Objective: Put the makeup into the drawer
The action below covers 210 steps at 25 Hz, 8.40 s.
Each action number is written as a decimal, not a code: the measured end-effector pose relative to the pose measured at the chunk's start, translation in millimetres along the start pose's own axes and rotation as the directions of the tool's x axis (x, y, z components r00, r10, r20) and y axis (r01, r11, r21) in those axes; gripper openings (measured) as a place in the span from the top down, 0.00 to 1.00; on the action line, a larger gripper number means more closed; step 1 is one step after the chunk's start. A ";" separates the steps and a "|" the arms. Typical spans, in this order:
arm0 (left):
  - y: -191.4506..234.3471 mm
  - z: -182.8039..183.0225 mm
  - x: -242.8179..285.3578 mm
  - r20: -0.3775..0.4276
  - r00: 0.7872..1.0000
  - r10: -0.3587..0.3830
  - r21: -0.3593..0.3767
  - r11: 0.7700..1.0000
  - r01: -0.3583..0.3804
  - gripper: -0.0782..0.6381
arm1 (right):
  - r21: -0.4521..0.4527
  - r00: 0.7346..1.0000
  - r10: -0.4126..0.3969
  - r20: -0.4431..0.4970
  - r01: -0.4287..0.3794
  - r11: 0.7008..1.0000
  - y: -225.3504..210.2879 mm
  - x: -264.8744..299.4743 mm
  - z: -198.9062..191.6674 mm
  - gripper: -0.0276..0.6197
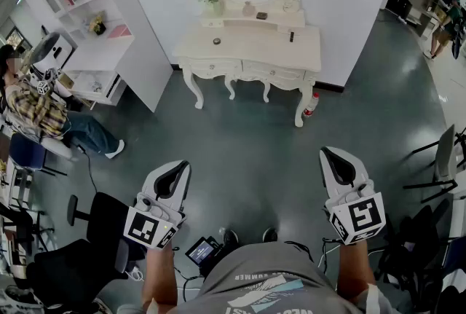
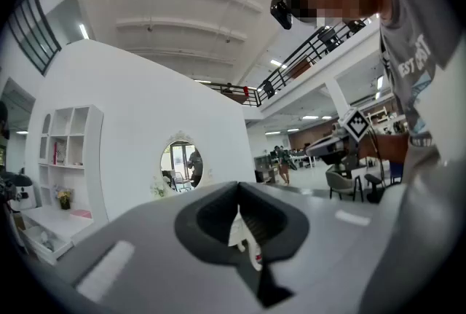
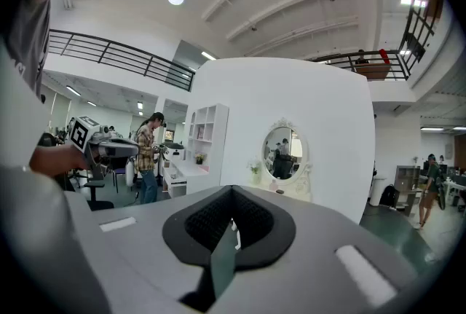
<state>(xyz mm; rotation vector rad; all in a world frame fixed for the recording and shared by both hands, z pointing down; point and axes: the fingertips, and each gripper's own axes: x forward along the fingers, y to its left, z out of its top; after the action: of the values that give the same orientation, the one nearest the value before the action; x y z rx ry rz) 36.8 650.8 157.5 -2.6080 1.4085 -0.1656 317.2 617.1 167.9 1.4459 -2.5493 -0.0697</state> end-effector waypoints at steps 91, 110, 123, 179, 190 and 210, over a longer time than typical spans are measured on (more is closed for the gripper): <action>391.8 -150.2 492.7 -0.137 0.979 0.149 -0.062 0.985 -0.159 0.89 | 0.023 0.977 0.211 -0.028 -0.210 0.977 -242.0 633.6 14.5 0.94; 485.3 -288.7 556.4 -0.238 0.966 0.097 -0.151 0.979 -0.136 0.89 | 0.031 0.965 0.239 -0.106 -0.237 0.971 -216.0 776.2 -7.2 0.94; 500.9 -439.1 573.7 -0.351 0.935 0.050 -0.250 0.957 -0.145 0.89 | 0.076 0.933 0.326 -0.154 -0.318 0.945 -166.8 890.8 -73.7 0.92; 473.5 -703.1 596.9 -0.513 0.855 0.079 -0.348 0.891 -0.291 0.72 | 0.094 0.798 0.423 -0.429 -0.426 0.900 -55.6 1096.4 -305.0 0.56; 455.3 -701.7 555.5 -0.538 0.842 0.042 -0.346 0.900 -0.266 0.72 | 0.026 0.769 0.383 -0.512 -0.432 0.902 -49.1 1098.0 -323.2 0.60; 422.7 -694.5 471.8 -0.594 0.804 0.021 -0.336 0.902 -0.272 0.72 | 0.061 0.745 0.389 -0.542 -0.427 0.902 -33.0 1078.3 -317.4 0.61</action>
<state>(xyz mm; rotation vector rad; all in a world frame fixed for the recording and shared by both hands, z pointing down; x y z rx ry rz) -175.1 -40.1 758.7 -2.8947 2.0364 -0.7913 -125.9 -300.4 643.7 0.7002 -2.2751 0.2848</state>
